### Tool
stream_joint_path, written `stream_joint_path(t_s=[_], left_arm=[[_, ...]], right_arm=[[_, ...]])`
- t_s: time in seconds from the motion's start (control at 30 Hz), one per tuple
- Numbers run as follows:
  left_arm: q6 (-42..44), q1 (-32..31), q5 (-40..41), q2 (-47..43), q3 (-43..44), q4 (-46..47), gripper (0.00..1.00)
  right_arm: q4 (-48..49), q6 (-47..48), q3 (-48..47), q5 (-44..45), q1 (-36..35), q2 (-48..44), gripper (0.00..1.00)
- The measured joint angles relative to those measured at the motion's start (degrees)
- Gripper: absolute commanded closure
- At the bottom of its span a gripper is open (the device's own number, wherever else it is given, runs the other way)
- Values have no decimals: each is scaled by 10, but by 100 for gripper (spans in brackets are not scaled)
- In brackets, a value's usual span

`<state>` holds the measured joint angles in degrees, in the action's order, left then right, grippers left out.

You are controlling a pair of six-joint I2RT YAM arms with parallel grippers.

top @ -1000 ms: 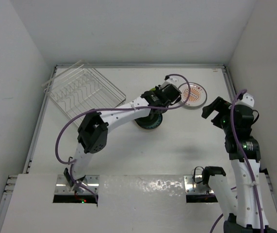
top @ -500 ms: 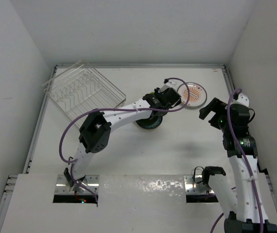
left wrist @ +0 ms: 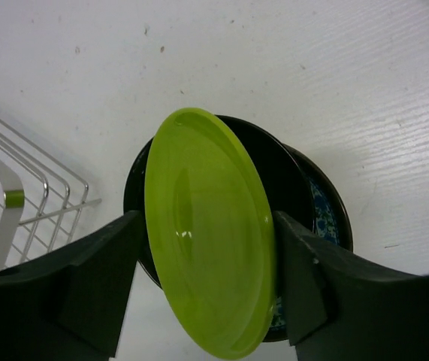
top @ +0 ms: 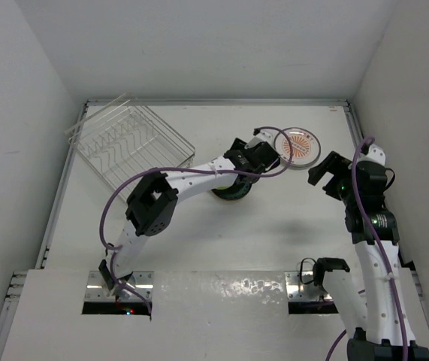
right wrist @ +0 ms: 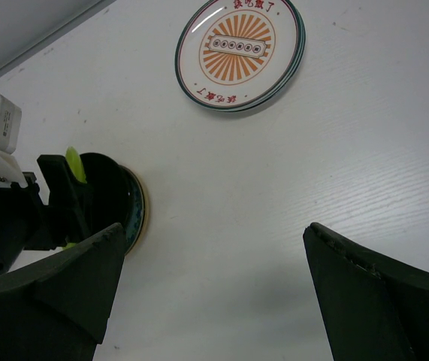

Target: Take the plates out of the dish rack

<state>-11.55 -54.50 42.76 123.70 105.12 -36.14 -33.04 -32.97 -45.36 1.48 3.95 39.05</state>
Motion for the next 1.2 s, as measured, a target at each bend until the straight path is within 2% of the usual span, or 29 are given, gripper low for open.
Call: stream_joint_path(t_s=[0.33, 0.4, 0.57, 1.03, 1.2], left_arm=[[-14, 2, 2, -16, -36, 15, 24], [-19, 3, 6, -23, -40, 16, 16], [-24, 15, 7, -38, -42, 24, 10], [-24, 47, -62, -49, -70, 46, 0], [-16, 67, -79, -44, -62, 32, 0]], right_arm=[[1, 0, 0, -1, 0, 2, 1], [3, 1, 1, -3, 0, 4, 1], [8, 5, 4, -4, 0, 8, 1], [9, 15, 5, -6, 0, 9, 1], [9, 17, 5, -6, 0, 9, 1]])
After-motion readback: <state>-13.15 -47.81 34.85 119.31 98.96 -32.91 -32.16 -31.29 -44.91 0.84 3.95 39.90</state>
